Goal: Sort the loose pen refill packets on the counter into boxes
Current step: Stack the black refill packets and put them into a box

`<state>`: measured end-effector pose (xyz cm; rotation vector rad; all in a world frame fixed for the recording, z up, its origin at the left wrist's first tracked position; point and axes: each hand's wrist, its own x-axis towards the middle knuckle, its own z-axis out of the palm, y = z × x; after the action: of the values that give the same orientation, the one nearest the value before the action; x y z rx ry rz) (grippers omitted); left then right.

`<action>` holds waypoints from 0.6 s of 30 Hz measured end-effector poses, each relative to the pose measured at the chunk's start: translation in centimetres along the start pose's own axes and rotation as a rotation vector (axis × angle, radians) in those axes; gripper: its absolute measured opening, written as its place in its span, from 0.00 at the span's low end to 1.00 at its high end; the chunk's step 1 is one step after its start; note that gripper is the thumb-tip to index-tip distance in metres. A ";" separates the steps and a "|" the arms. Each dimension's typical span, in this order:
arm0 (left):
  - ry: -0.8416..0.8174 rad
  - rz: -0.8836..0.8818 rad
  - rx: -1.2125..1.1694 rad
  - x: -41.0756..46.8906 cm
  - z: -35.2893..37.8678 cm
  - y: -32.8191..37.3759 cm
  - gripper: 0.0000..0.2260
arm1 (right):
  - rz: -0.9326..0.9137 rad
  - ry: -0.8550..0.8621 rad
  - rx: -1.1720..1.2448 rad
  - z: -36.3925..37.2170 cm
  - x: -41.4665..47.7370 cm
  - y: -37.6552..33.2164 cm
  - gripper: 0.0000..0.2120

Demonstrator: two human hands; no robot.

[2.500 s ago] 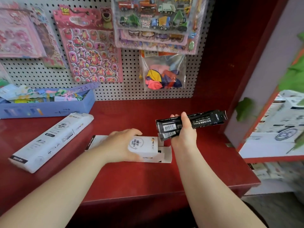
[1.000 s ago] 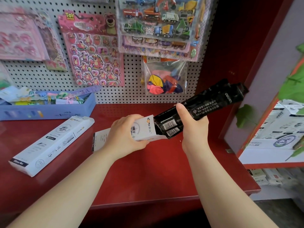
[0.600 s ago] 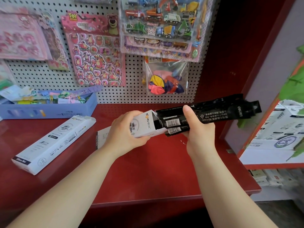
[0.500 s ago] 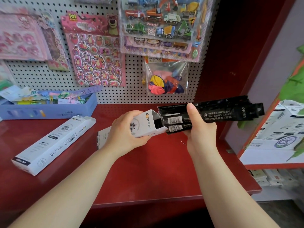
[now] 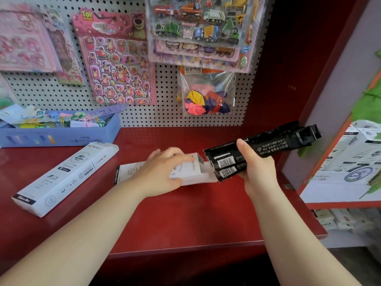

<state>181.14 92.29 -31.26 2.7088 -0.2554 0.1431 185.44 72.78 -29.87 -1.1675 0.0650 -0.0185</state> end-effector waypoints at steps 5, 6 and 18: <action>-0.096 -0.087 -0.099 0.3 1.2 0.2 0.19 | 0.089 0.062 0.051 -1.5 0.8 2.0 0.03; -0.062 -0.104 -0.153 0.6 1.3 0.6 0.16 | 0.098 0.060 0.055 -1.7 0.8 2.3 0.03; -0.126 -0.147 -0.091 3.1 2.7 2.7 0.13 | 0.136 0.055 0.094 -2.3 1.2 3.7 0.02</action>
<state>183.79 88.30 -32.24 2.6372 -0.0958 -0.0797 186.41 72.02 -34.21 -1.0664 0.1898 0.0662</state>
